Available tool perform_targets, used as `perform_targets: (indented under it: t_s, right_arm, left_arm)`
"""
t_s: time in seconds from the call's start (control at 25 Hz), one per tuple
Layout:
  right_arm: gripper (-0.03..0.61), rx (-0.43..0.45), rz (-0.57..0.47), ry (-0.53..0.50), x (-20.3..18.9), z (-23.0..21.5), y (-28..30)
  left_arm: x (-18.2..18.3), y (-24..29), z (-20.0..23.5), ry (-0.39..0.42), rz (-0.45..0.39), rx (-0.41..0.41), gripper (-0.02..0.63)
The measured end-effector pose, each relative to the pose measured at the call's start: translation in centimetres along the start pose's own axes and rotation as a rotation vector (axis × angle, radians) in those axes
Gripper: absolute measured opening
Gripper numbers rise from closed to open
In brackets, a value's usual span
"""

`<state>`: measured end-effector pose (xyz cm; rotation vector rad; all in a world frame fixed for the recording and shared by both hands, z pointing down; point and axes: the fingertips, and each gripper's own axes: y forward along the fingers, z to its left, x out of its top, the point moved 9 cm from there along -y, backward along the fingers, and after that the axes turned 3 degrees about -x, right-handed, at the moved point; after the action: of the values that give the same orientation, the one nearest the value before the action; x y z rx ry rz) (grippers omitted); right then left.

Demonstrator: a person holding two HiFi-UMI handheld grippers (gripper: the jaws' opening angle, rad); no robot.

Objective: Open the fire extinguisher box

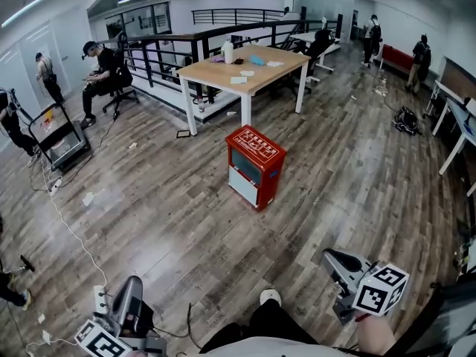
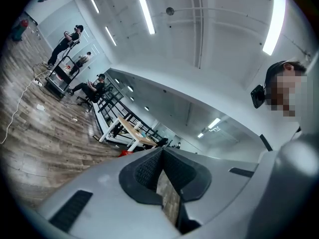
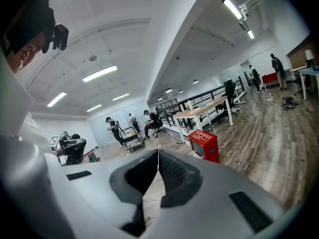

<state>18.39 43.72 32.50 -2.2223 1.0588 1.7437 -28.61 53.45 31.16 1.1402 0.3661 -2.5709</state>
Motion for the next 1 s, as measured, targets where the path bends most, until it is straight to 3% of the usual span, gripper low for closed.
perform_targets:
  t_s: [0.32,1.0]
  right_arm:
    - [0.011,-0.009,0.012,0.015,2.8,-4.2,4.3]
    - [0.011,-0.012,0.086,0.023,11.6,-18.0,14.1]
  left_arm:
    - [0.4,6.1,1.7,-0.009,0.023,0.023,0.006]
    - [1.3,26.7,4.4,0.062,0.042,0.028,0.006]
